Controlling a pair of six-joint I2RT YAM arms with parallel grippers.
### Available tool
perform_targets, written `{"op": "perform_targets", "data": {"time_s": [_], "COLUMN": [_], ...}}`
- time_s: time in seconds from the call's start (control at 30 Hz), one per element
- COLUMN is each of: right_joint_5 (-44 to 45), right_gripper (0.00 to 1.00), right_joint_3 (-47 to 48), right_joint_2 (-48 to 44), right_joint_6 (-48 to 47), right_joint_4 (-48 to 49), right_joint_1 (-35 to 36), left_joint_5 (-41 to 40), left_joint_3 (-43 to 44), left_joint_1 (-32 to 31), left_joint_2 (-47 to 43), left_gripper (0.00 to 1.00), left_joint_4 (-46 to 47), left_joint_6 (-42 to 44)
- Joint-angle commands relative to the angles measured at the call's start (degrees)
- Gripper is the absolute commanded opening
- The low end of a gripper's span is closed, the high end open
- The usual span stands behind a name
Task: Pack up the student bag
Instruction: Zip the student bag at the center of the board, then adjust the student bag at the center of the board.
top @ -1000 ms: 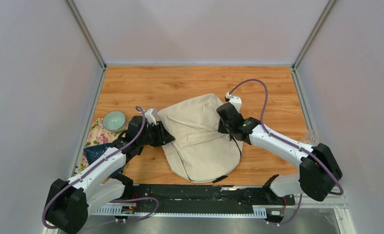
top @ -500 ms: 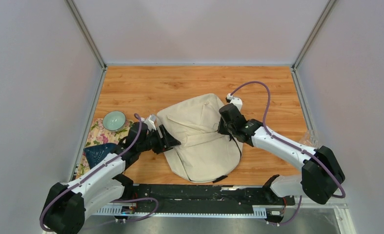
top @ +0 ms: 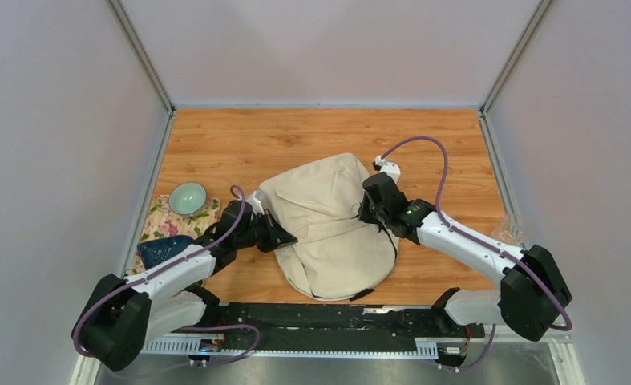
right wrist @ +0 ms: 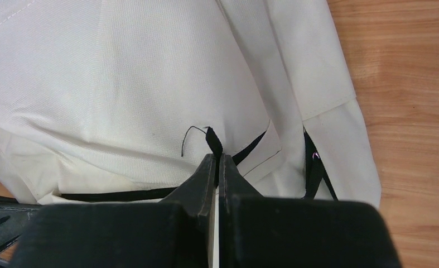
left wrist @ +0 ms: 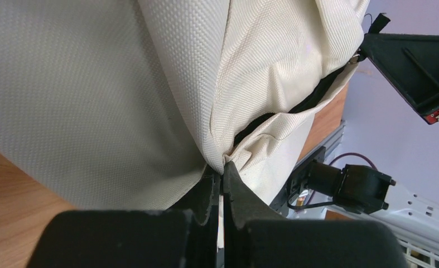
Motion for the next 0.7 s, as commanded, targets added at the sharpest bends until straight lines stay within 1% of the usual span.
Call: {"op": "perform_targets", "data": {"time_s": [0.0,0.13,0.2,0.3,0.37,0.47,0.67], "right_joint_5": [4.1,4.99,5.08,5.25,5.17,5.43,4.46], "right_gripper": [0.0,0.0,0.0,0.0,0.0,0.0,0.0], "right_joint_3": [0.46,0.72,0.64,0.29,0.11,-0.33,-3.49], "right_joint_2": [-0.22,0.84,0.93,1.1,1.1,1.37,-1.0], "right_joint_6": [0.74,1.61,1.79,1.97,2.06,2.32,3.99], "right_joint_4": [0.4,0.14,0.49,1.45,1.89,1.81,2.77], "right_joint_1": [-0.6,-2.98,-4.82,-6.75,-7.46,-7.82,-7.9], "left_joint_5": [-2.44,-3.94,-3.94,-1.84,0.36,3.61,8.01], "left_joint_3": [2.14,2.05,1.88,1.35,1.0,0.65,1.52], "left_joint_1": [0.14,1.89,4.26,8.21,11.02,13.57,14.73], "left_joint_2": [-0.19,-2.3,-3.62,-4.85,-5.12,-4.33,-1.08], "left_gripper": [0.0,0.0,0.0,0.0,0.0,0.0,0.0], "left_joint_4": [-1.5,-8.63,-12.22,-14.96,-15.67,-15.85,-14.36], "left_joint_6": [5.05,10.15,13.05,16.39,18.06,19.38,21.4]}}
